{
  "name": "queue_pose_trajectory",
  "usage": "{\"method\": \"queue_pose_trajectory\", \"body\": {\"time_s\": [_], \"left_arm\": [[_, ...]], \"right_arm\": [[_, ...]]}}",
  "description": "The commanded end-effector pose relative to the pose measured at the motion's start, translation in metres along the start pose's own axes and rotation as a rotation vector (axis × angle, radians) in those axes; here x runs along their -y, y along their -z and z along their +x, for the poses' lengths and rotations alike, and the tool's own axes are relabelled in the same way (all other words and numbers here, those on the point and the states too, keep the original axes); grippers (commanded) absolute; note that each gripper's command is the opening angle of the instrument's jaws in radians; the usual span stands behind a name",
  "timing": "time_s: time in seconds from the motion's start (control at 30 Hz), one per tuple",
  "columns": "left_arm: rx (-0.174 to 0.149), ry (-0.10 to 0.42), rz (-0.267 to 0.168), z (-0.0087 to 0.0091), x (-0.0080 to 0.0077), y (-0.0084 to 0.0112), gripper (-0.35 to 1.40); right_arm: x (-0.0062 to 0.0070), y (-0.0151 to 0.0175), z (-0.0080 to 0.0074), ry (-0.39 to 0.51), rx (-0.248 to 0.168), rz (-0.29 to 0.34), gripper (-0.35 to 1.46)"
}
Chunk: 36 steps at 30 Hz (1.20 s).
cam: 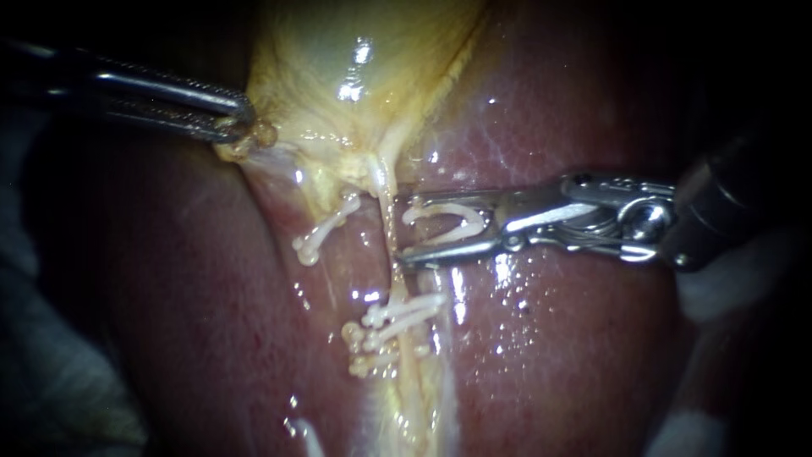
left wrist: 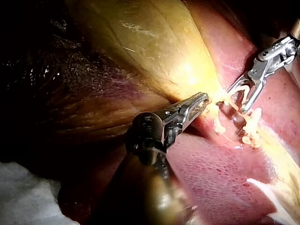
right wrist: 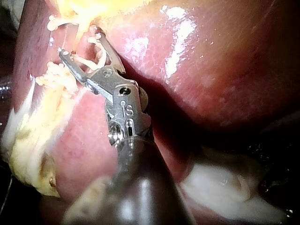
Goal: Clipping third clip right tube
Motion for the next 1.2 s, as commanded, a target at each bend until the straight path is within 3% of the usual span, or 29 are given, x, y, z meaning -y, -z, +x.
{"method": "queue_pose_trajectory", "body": {"time_s": [0.03, 0.23, 0.43, 0.6, 0.83, 1.2], "left_arm": [[0.0, 0.0, 0.0, 0.0, 0.0, 0.0, -0.35], [0.0, 0.0, 0.001, 0.0, 0.0, 0.0, -0.35], [0.0, 0.0, 0.001, 0.0, 0.0, 0.0, -0.35], [0.0, 0.0, 0.001, 0.0, 0.0, 0.0, -0.35], [0.0, 0.0, 0.001, 0.0, -0.0001, 0.0, -0.35], [-0.001, 0.0, 0.002, 0.0, -0.0001, -0.0001, -0.35]], "right_arm": [[0.0, -0.0003, 0.0001, -0.002, -0.007, 0.008, 0.49], [0.0008, -0.0021, 0.0007, -0.045, -0.048, 0.077, 0.49], [0.0024, -0.0022, 0.0013, -0.091, -0.096, 0.147, 0.49], [0.0031, -0.0019, 0.0023, -0.121, -0.143, 0.182, 0.46], [0.0029, -0.0015, 0.0026, -0.14, -0.147, 0.188, 0.35], [0.0029, -0.0014, 0.0025, -0.152, -0.146, 0.189, -0.04]]}}
